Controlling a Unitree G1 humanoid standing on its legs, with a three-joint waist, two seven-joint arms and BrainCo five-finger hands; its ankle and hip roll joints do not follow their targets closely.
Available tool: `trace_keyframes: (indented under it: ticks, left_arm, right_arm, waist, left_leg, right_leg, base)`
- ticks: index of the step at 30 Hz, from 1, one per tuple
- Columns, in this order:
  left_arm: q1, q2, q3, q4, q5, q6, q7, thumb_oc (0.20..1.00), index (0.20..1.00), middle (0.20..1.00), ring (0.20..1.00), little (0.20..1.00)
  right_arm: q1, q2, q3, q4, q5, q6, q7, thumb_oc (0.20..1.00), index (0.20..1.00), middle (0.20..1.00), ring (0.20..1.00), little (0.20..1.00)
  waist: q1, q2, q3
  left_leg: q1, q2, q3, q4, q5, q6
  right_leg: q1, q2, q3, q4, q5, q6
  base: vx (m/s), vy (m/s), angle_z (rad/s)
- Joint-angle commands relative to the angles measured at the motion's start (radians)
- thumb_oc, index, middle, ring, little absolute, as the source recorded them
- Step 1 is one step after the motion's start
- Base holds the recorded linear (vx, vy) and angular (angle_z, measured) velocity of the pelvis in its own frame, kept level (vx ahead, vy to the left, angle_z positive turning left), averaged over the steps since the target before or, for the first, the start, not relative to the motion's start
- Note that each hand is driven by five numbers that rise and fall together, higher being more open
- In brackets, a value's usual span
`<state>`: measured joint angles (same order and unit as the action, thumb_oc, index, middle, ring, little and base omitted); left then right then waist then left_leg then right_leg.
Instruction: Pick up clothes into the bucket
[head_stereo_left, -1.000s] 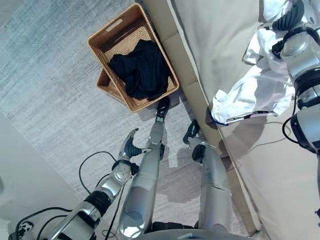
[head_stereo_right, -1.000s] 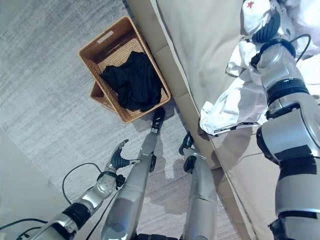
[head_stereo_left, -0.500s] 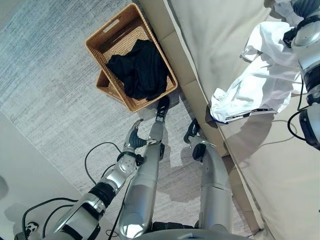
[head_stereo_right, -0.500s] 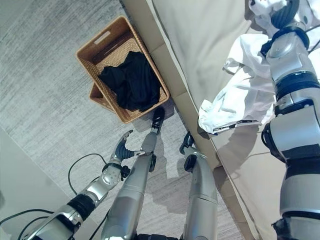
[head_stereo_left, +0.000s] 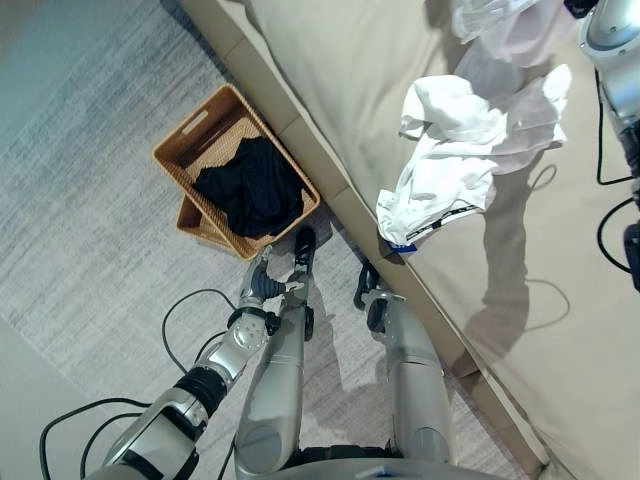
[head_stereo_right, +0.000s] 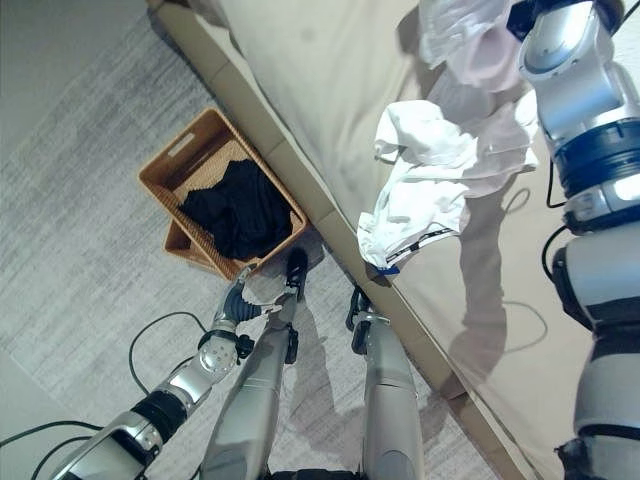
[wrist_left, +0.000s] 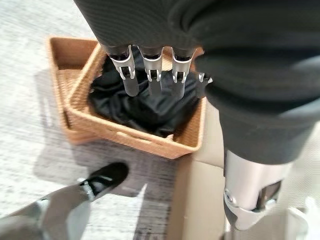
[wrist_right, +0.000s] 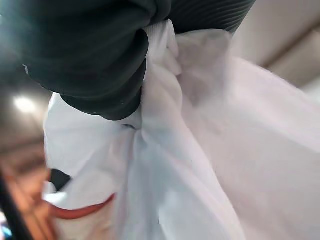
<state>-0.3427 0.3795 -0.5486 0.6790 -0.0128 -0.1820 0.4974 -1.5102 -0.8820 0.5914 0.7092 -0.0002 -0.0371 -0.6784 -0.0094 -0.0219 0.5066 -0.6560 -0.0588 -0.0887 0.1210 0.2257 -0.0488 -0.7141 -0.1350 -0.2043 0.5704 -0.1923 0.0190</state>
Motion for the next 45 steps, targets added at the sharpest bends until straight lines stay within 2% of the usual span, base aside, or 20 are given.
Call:
trace_keyframes:
  ticks: [1,4,6,7,8,10,13,16,19,20,23,24,29,32,39,41,45]
  left_arm:
    - [0.089,0.025,0.084,-0.123,0.022,-0.058,0.000,1.000,1.000,1.000,1.000,1.000]
    - [0.111,0.067,0.117,-0.217,0.011,-0.071,-0.023,1.000,1.000,1.000,1.000,1.000]
    - [0.139,0.113,0.158,-0.331,-0.020,-0.090,-0.068,1.000,1.000,1.000,1.000,1.000]
    - [0.141,0.115,0.159,-0.334,-0.020,-0.089,-0.069,1.000,1.000,1.000,1.000,1.000]
    - [0.152,0.135,0.195,-0.418,-0.091,-0.106,-0.118,1.000,1.000,1.000,1.000,1.000]
    - [0.156,0.144,0.211,-0.460,-0.126,-0.113,-0.137,1.000,1.000,1.000,1.000,1.000]
    - [0.142,0.178,0.253,-0.580,-0.162,-0.119,-0.188,1.000,1.000,1.000,1.000,1.000]
    - [0.125,0.198,0.316,-0.733,-0.218,-0.108,-0.230,1.000,1.000,1.000,1.000,1.000]
    - [0.093,0.204,0.322,-0.765,-0.226,-0.091,-0.250,1.000,1.000,1.000,1.000,1.000]
    - [0.061,0.213,0.316,-0.784,-0.247,-0.079,-0.278,1.000,1.000,1.000,1.000,1.000]
    - [0.009,0.203,0.286,-0.758,-0.277,-0.066,-0.297,1.000,1.000,1.000,1.000,1.000]
    - [-0.051,0.193,0.247,-0.733,-0.300,-0.052,-0.317,1.000,1.000,1.000,1.000,1.000]
    - [-0.141,0.183,0.190,-0.687,-0.316,-0.033,-0.334,1.000,1.000,1.000,1.000,1.000]
    - [-0.194,0.174,0.122,-0.663,-0.391,-0.016,-0.380,1.000,1.000,1.000,1.000,1.000]
    - [-0.286,0.176,-0.009,-0.660,-0.504,0.013,-0.439,1.000,1.000,1.000,1.000,1.000]
    - [-0.320,0.186,-0.043,-0.659,-0.499,0.021,-0.443,1.000,1.000,1.000,1.000,1.000]
    - [-0.355,0.150,-0.065,-0.616,-0.463,0.025,-0.423,1.000,1.000,1.000,1.000,1.000]
  right_arm:
    - [-0.042,-0.081,-0.057,-0.128,-0.099,-0.043,-0.087,0.200,0.200,0.200,0.200,0.200]
    - [-0.027,-0.078,-0.078,-0.177,-0.109,-0.050,-0.072,0.200,0.200,0.200,0.200,0.200]
    - [0.020,-0.070,-0.096,-0.261,-0.129,-0.056,-0.023,0.200,0.200,0.200,0.200,0.200]
    - [0.023,-0.069,-0.099,-0.263,-0.130,-0.055,-0.023,0.200,0.200,0.200,0.200,0.200]
    - [0.062,-0.068,-0.112,-0.321,-0.139,-0.055,0.018,0.200,0.200,0.200,0.200,0.200]
    - [0.092,-0.059,-0.127,-0.348,-0.142,-0.056,0.037,0.200,0.200,0.200,0.200,0.200]
    - [0.195,-0.061,-0.151,-0.430,-0.138,-0.069,0.121,0.200,0.200,0.200,0.200,0.200]
    - [0.346,-0.088,-0.186,-0.542,-0.119,-0.067,0.246,0.200,0.200,0.200,0.200,0.200]
    - [0.437,-0.084,-0.227,-0.595,-0.069,-0.075,0.299,0.200,0.200,0.200,0.200,0.200]
    - [0.497,-0.087,-0.247,-0.640,-0.033,-0.075,0.349,0.200,0.200,0.200,0.200,0.200]
    - [0.531,-0.084,-0.244,-0.666,-0.001,-0.076,0.396,0.200,0.200,0.200,0.200,0.200]
    - [0.546,-0.073,-0.233,-0.681,0.043,-0.076,0.433,0.200,0.200,0.200,0.200,0.200]
    - [0.576,-0.053,-0.212,-0.722,0.109,-0.071,0.501,0.200,0.200,0.200,0.200,0.200]
    - [0.601,-0.040,-0.176,-0.777,0.151,-0.068,0.563,0.200,0.200,0.200,0.200,0.200]
    - [0.601,-0.019,-0.099,-0.833,0.222,-0.061,0.625,0.200,0.200,0.200,0.200,0.200]
    - [0.584,-0.011,-0.070,-0.842,0.240,-0.063,0.637,0.200,0.200,0.200,0.200,0.200]
    - [0.558,0.024,-0.039,-0.884,0.279,-0.073,0.653,0.200,0.200,0.200,0.200,0.200]
  waist:
    - [-0.003,-0.037,0.013]
    - [-0.004,-0.041,0.005]
    - [-0.011,-0.032,-0.043]
    - [-0.012,-0.035,-0.044]
    - [-0.020,-0.026,-0.080]
    - [-0.024,-0.025,-0.096]
    - [-0.036,-0.015,-0.147]
    - [-0.050,-0.008,-0.210]
    - [-0.057,-0.006,-0.239]
    - [-0.063,-0.006,-0.269]
    - [-0.067,-0.008,-0.296]
    - [-0.073,-0.010,-0.320]
    - [-0.078,-0.014,-0.355]
    - [-0.079,-0.014,-0.386]
    - [-0.075,-0.014,-0.407]
    - [-0.071,-0.013,-0.411]
    - [-0.066,-0.017,-0.412]
  left_leg:
    - [0.157,0.014,0.030,0.157,-0.245,-0.010]
    - [0.228,0.023,0.053,0.132,-0.244,-0.007]
    - [0.300,0.030,0.066,0.099,-0.251,-0.006]
    - [0.300,0.028,0.066,0.094,-0.244,-0.006]
    - [0.347,0.034,0.070,0.075,-0.250,-0.006]
    - [0.360,0.033,0.072,0.062,-0.242,-0.006]
    - [0.415,0.037,0.075,0.032,-0.238,-0.009]
    - [0.483,0.043,0.076,-0.010,-0.231,-0.013]
    - [0.519,0.048,0.078,-0.035,-0.224,-0.018]
    - [0.541,0.056,0.083,-0.051,-0.218,-0.026]
    - [0.568,0.063,0.086,-0.064,-0.214,-0.032]
    - [0.589,0.070,0.092,-0.070,-0.217,-0.034]
    - [0.633,0.077,0.104,-0.079,-0.226,-0.033]
    - [0.664,0.082,0.110,-0.091,-0.231,-0.032]
    - [0.694,0.083,0.109,-0.107,-0.232,-0.033]
    - [0.698,0.082,0.106,-0.111,-0.231,-0.032]
    - [0.702,0.081,0.103,-0.115,-0.231,-0.031]
  right_leg:
    - [0.211,-0.044,0.057,-0.298,0.216,0.120]
    - [0.280,-0.028,0.070,-0.337,0.229,0.122]
    - [0.343,-0.016,0.076,-0.362,0.218,0.122]
    - [0.344,-0.018,0.076,-0.367,0.225,0.121]
    - [0.386,-0.011,0.080,-0.376,0.215,0.121]
    - [0.399,-0.012,0.081,-0.387,0.220,0.120]
    - [0.447,-0.008,0.077,-0.396,0.205,0.118]
    - [0.509,-0.002,0.068,-0.411,0.186,0.113]
    - [0.545,0.006,0.058,-0.424,0.178,0.110]
    - [0.574,0.009,0.049,-0.440,0.175,0.110]
    - [0.602,0.013,0.042,-0.455,0.172,0.110]
    - [0.628,0.016,0.039,-0.470,0.172,0.110]
    - [0.680,0.020,0.041,-0.502,0.176,0.110]
    - [0.721,0.024,0.039,-0.528,0.175,0.109]
    - [0.766,0.026,0.026,-0.561,0.179,0.110]
    - [0.773,0.026,0.021,-0.566,0.181,0.110]
    - [0.779,0.025,0.018,-0.572,0.185,0.111]
  base:
    - [0.00,0.029,-0.38]
    - [0.04,0.001,-0.40]
    - [0.09,-0.013,-0.34]
    - [0.15,-0.015,-0.30]
    - [0.07,-0.002,-0.15]
    - [0.07,-0.022,-0.12]
    - [0.10,-0.045,-0.03]
    - [0.10,-0.050,0.04]
    - [0.09,-0.060,0.13]
    - [0.05,-0.041,0.08]
    - [0.08,-0.049,0.05]
    - [0.05,-0.029,-0.02]
    - [0.07,-0.031,-0.05]
    - [0.08,-0.031,-0.02]
    - [0.04,-0.011,0.01]
    - [0.00,0.000,0.00]
    - [0.00,0.003,0.05]
